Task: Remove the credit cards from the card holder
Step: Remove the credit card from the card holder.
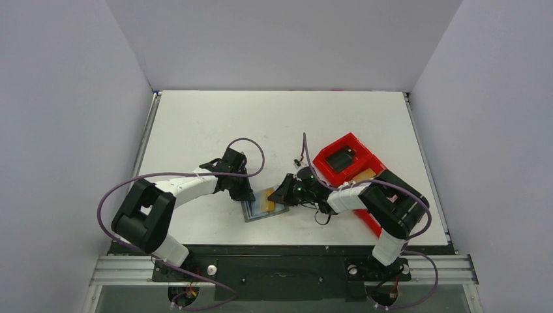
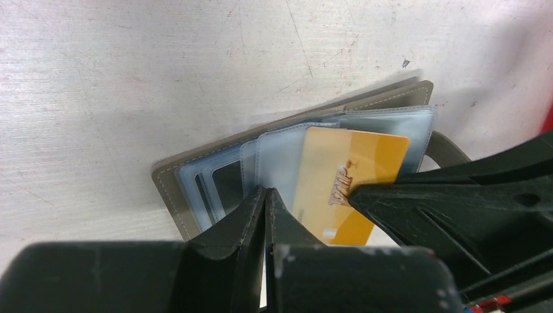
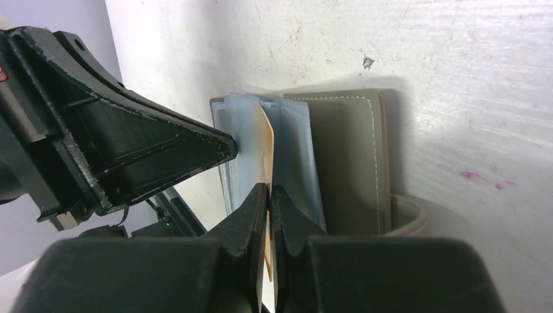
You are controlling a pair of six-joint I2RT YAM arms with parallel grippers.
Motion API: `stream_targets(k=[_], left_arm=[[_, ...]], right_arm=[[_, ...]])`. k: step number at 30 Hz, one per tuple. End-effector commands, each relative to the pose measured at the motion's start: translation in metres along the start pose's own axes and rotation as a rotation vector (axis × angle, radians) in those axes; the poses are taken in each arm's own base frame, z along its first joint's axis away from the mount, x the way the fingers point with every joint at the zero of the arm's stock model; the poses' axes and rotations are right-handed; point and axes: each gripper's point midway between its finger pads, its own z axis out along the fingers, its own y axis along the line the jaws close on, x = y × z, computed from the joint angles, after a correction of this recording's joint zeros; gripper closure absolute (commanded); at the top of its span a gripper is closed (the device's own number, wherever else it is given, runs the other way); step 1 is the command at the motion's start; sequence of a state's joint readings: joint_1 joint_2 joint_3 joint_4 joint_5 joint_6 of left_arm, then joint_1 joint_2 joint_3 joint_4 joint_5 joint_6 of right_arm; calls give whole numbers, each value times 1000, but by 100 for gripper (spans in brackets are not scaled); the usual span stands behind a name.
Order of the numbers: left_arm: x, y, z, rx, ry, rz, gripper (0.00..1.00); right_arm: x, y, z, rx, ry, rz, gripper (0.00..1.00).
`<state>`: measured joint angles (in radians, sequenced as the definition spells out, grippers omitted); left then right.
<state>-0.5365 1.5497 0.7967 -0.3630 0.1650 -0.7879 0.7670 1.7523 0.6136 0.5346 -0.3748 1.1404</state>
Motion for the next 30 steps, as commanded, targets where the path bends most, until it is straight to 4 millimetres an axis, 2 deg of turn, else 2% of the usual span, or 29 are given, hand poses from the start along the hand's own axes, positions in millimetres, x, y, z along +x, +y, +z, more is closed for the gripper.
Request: stream_targets(k=[1,4,11,18,24,30], left_arm=[[9,41,8,-159,16,16,100],[8,41,7,-156,13,18,100],[3,34,-1,-137,-6,35,100],[-17,-1,-27,-44,-50,74,100],[-30,-26,-54,11,-88,113,81],[-33,-43,-63,65,-102,143,74]], right_arm=[[-13,-15,-15,103,-72,-61,100],[-19,-19,-24,145,-92,-82,100],[-25,-13,-40,166,-119,-123,100],[-32,1,-50,161,-137,-145,100],[-36,13,-56,149,-143,-162,100],[-41,24,-66,139,-163,-173,100]])
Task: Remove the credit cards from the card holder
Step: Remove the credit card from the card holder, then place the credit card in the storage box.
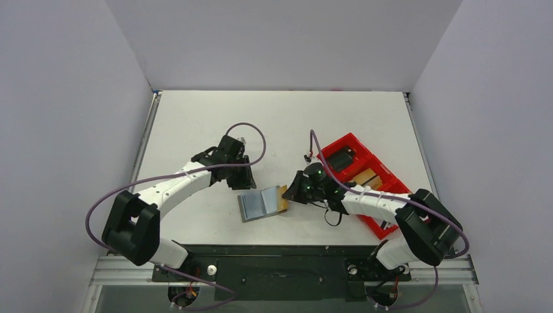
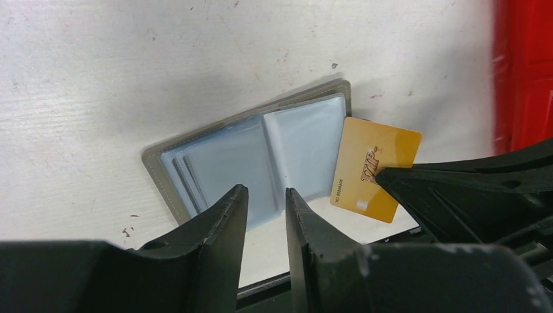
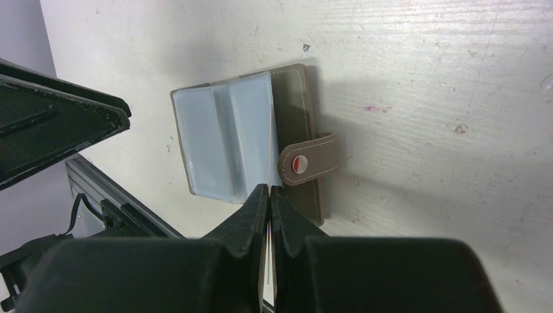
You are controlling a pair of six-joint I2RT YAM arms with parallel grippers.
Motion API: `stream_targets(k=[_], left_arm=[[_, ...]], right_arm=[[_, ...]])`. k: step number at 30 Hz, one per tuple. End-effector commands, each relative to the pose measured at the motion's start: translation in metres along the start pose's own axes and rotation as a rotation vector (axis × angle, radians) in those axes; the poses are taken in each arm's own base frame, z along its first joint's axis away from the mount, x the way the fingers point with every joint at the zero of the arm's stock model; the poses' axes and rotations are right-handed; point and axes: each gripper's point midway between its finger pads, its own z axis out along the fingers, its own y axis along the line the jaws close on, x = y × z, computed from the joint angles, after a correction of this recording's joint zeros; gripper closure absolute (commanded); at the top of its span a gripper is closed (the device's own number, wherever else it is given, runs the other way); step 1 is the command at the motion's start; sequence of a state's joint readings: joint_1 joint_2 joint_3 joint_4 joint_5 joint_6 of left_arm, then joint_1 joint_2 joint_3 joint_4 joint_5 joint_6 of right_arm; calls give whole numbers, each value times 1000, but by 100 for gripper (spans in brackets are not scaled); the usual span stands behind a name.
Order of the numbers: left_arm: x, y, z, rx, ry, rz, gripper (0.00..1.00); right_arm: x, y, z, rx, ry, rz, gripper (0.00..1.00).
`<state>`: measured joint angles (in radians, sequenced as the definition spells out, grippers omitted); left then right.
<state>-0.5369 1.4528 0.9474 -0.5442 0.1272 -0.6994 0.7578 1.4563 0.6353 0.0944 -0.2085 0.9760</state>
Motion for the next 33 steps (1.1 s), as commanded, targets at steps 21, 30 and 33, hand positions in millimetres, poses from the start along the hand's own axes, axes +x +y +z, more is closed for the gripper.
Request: stream_targets(k=[21,30,33], left_arm=[[4,-62,9,168,27,115,73],[8,-66,14,190,52,130,73],[7,-69,13,201,55,132,73]], right_arm=[[-78,-25,-140,300,-368,52,100],[-91,-92,-199,637,-463,156,100],[-97,-117,-211,738,-479,193,100]])
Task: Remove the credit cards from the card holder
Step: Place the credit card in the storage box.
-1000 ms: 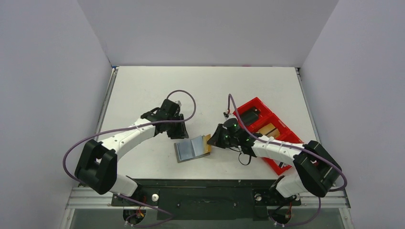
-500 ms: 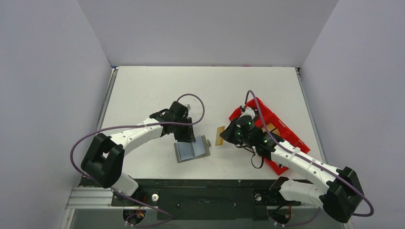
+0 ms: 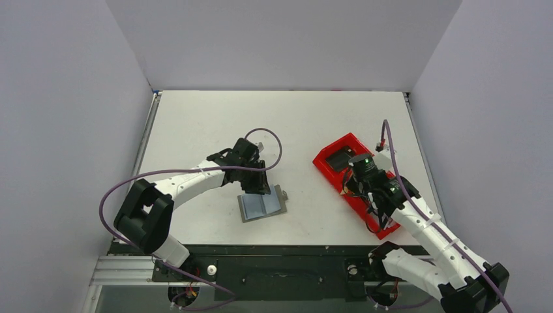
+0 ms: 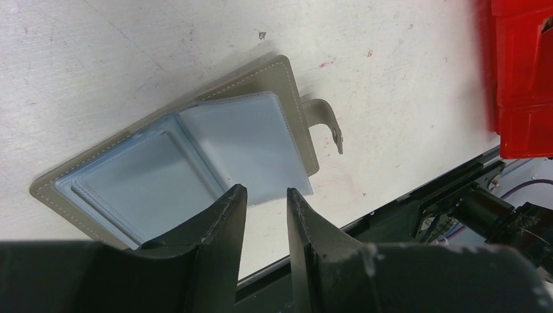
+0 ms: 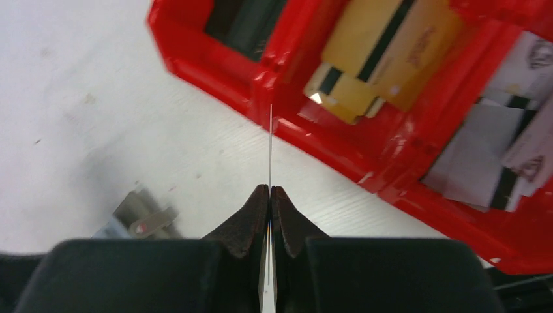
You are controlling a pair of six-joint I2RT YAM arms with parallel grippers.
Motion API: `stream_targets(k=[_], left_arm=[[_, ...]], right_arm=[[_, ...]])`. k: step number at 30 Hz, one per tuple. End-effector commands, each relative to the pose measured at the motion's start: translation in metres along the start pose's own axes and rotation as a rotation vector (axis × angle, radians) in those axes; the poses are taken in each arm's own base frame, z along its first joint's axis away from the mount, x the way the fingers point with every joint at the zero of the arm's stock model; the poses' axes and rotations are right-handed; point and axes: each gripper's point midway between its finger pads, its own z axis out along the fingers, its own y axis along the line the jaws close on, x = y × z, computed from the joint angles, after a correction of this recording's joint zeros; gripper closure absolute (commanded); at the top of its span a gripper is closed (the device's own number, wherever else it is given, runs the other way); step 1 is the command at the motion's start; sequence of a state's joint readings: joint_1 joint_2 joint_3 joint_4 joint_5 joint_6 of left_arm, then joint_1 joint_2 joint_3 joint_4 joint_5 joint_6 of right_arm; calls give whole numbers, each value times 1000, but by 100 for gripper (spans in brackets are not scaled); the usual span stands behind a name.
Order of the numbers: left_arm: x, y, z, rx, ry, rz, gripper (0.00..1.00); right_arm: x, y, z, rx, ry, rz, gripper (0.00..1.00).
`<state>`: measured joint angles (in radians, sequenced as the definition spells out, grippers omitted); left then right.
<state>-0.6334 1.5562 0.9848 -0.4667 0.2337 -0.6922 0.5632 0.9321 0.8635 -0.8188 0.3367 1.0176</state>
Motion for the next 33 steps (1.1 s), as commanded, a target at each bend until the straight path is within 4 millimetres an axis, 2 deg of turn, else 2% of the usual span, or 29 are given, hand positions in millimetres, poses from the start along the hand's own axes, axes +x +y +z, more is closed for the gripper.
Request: stream_targets(k=[1,5,9,14,20,28,30,33], left_arm=[[-20,-27,-7,82,-49,51,73],[-21,-28,-10,84,-52,56,73],[-20,-27,-12,82,-52,58,73],[-19,-26,-12,81,-49,58,73],[-19,-25,-14,78,-55,56,73],[-17,-23,-14,71,-52,56,73],[-17,-24,-15,71,-53,55,73],[-17,-23,-16,68,-55,53,73]], right_arm=[[-21,-51,4,232,-49,10,100],[-35,-73,15,348,-58,9,100],[-46,-86,24,436,-61,0,100],[-55,-91,37,475,-65,-6,100],[-48,-98,57,516,-25,-17,100],[-47,-94,74,513,-11,-14,100],[-46,-94,76,517,-5,-19,93],[-46,-92,78,512,3,-25,75]])
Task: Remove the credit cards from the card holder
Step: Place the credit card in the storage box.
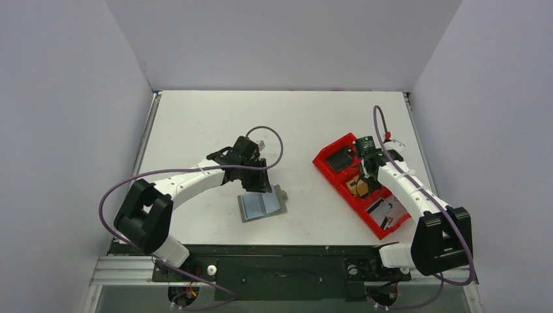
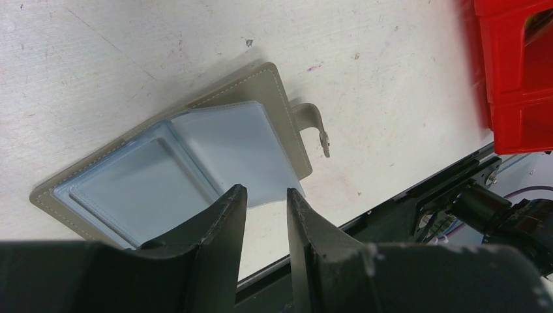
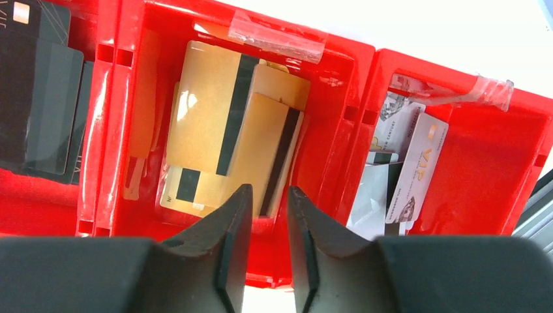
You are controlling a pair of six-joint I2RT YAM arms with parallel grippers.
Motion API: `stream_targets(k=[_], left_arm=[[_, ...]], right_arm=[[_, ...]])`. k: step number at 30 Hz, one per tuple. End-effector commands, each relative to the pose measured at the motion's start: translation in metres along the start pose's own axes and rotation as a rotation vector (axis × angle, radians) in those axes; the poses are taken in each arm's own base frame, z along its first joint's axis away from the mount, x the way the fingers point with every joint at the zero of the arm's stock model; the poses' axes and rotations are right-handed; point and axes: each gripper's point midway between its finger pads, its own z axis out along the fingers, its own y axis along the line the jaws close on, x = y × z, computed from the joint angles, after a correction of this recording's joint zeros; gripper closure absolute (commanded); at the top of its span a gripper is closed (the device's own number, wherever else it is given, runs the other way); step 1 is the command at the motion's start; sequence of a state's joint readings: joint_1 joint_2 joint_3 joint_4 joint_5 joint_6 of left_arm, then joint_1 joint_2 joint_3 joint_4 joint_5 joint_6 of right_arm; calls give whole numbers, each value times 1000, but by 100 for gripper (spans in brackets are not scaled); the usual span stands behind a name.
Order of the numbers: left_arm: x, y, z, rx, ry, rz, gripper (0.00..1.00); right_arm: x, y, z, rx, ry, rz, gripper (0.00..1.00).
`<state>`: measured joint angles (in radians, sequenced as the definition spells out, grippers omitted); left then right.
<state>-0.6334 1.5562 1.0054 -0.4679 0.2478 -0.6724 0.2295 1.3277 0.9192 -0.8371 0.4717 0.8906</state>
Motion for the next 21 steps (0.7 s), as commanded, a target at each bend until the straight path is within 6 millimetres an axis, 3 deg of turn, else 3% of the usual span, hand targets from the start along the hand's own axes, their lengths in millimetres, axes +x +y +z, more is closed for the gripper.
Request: stream_targets(k=[1,5,10,16,21], left_arm=[[-13,-16,-12,44,-51,29,73],[-13,-16,-13,43,-52,26,73],[-16,-14,-14,32,-59,22,73],[-26,6,-23,-37,-110,-11,73],[-35,33,-37,-96,-166,-64,73]], right_arm=[[-19,11,-5,-33,-43,21,68],[-24,16,-14,-80,-49,28,55],[-30,30,-36,-176,-68,9,46],[-20,76,-80,-384,-85,-73,43],[12,125,-125,-631,-69,-167,43]])
